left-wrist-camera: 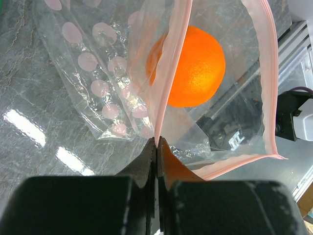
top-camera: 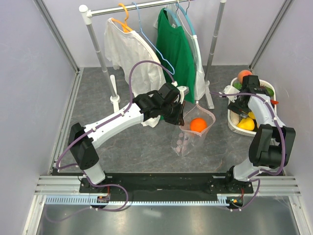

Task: Place the food in the zip-top bag and seal the zipper
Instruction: Pick up the fake fruit from the bin.

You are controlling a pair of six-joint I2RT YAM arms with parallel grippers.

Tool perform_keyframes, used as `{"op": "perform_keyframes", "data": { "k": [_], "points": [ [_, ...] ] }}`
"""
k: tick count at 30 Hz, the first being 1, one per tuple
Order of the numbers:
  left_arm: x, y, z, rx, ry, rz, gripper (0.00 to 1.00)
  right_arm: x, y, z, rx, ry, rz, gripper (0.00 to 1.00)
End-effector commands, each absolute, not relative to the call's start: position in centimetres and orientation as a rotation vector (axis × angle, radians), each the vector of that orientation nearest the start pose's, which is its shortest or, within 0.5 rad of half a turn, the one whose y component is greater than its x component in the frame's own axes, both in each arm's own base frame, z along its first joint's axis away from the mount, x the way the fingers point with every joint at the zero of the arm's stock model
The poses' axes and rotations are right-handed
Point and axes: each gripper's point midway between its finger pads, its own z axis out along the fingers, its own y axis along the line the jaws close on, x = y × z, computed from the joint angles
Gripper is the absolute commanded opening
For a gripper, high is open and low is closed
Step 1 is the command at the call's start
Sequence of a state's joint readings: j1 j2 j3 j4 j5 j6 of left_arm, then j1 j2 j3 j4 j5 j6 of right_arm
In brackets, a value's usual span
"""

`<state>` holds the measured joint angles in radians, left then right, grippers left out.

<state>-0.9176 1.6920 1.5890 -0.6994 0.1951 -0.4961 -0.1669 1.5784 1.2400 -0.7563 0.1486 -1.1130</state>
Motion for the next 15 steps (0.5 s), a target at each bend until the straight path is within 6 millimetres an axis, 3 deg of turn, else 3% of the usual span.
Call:
{"op": "perform_keyframes", "data": {
  "k": [1, 6, 11, 15],
  "points": [
    [22.7, -38.9, 22.6, 0.644, 2.413, -0.915, 0.02, 35.5, -12.7, 13.0, -1.211, 2.486, -0.626, 0.74],
    [22.7, -38.8, 22.5, 0.643, 2.416, -0.911, 0.02, 35.9, -12.7, 12.6, -1.207, 2.477, -0.637, 0.66],
    [22.7, -38.8, 22.3, 0.645, 2.419, -0.906, 0.02, 36.2, -12.9, 12.8, -1.198, 2.468, -0.653, 0.48],
    [22.7, -38.8, 22.4, 0.644, 2.419, -0.91, 0.02, 36.5, -13.4, 14.0, -1.177, 2.448, -0.689, 0.39]
  ]
}}
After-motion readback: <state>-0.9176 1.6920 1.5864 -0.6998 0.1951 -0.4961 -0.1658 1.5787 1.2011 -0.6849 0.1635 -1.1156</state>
